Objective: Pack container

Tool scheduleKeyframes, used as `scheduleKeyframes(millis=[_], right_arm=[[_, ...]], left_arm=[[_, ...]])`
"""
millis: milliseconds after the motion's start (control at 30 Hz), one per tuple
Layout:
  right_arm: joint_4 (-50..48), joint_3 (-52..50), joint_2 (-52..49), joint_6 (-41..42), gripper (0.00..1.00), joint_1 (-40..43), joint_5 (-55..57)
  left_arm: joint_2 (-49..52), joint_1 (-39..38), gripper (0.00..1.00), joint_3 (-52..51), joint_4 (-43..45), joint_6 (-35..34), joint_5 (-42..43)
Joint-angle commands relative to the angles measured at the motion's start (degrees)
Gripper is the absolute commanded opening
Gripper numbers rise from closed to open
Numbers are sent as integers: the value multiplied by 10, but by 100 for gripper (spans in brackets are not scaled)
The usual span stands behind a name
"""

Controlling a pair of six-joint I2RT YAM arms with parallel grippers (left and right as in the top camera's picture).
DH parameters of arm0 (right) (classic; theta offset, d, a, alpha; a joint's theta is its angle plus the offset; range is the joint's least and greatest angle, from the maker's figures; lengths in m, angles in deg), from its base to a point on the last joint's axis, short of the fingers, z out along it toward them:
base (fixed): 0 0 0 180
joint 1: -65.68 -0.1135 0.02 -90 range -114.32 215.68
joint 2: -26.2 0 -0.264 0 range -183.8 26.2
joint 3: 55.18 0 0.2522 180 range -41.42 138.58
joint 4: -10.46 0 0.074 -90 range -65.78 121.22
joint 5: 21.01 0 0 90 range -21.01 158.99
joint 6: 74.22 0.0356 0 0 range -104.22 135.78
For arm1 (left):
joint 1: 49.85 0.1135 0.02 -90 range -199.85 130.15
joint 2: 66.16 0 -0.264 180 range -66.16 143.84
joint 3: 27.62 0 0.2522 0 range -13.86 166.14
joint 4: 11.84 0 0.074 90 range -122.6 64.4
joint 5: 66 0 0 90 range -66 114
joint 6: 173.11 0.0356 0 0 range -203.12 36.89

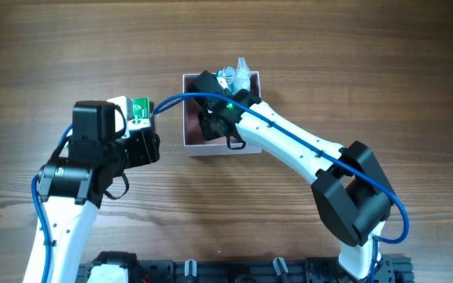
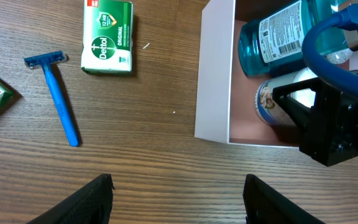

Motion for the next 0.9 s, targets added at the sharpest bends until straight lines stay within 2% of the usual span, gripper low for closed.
scheduleKeyframes(millis=[0, 233, 533, 600, 667, 700, 733, 767, 833, 867], right_arm=[[1, 2, -7, -23, 8, -2, -9], [1, 2, 12, -74, 10, -2, -32], [26, 3, 145, -108, 14, -1, -31], [38, 3, 190, -108, 18, 3, -17], [57, 3, 238, -85, 61, 14, 16], [69, 3, 257, -71, 69, 21, 30], [85, 3, 281, -50, 70, 34, 44], [105, 3, 302, -27, 79, 50, 55], [168, 2, 351, 36, 100, 117, 58], [188, 2, 362, 49, 100, 144, 50]], left_arm=[[3, -3, 68, 12, -1, 1, -3], [3, -3, 68, 12, -1, 1, -3], [3, -3, 68, 12, -1, 1, -3], [3, -3, 75, 12, -1, 1, -3], [3, -3, 84, 12, -1, 1, -3], [3, -3, 88, 12, -1, 1, -3], [3, -3, 91, 12, -1, 1, -3], [3, -3, 98, 12, -3, 1, -3], [3, -3, 100, 12, -7, 1, -3], [3, -3, 100, 12, -7, 1, -3]])
